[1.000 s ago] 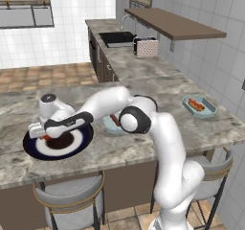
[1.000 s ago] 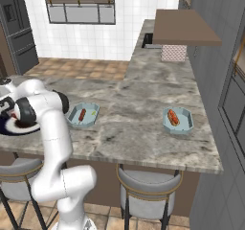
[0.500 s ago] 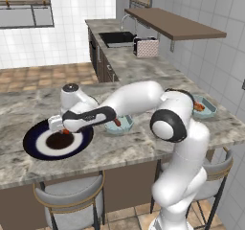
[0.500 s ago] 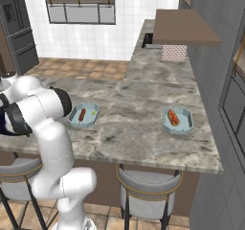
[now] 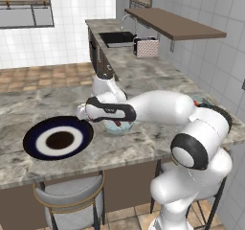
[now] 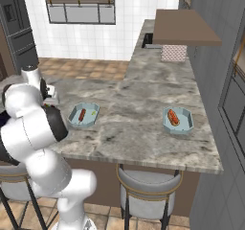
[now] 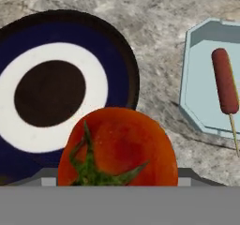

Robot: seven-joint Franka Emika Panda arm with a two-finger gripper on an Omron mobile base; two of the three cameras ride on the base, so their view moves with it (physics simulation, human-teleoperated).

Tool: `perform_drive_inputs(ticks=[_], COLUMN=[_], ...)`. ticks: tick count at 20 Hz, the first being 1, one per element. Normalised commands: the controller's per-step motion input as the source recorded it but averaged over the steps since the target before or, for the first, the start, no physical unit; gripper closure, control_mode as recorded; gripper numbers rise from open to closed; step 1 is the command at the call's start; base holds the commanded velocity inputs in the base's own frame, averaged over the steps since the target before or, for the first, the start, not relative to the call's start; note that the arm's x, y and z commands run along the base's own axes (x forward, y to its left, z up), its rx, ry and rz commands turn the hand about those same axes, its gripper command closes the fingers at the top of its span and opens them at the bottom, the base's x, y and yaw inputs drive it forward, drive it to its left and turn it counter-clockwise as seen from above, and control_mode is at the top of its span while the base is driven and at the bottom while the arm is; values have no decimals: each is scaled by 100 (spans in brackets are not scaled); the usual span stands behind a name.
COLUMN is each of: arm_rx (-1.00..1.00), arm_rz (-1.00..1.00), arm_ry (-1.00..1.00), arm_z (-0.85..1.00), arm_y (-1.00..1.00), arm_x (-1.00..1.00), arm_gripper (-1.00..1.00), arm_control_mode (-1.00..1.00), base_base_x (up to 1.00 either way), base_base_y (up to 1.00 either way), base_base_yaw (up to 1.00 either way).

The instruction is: Place one cooked food and one vegetable from the large plate to each tupperware container.

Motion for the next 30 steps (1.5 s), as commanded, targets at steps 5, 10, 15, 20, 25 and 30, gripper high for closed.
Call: perform_drive_inputs(ticks=[5,10,15,20,25,30], arm_rx=[0,0,0,-6,-17,-24], arm_rz=[-5,-12,-13,-7,-10,-17], arm_ry=[10,21,15,10,-2,-13], arm_z=[25,34,34,10,0,-1], arm_y=[-100,-100,-100,-100,-100,-99], arm_x=[4,30,35,48,22,6], arm_gripper=[100,100,100,100,100,100], arm_control_mode=[-100,-100,-100,-100,-100,-100], base_base_x=[0,0,0,0,0,0], base_base_y=[0,0,0,0,0,0], base_base_yaw=[0,0,0,0,0,0])
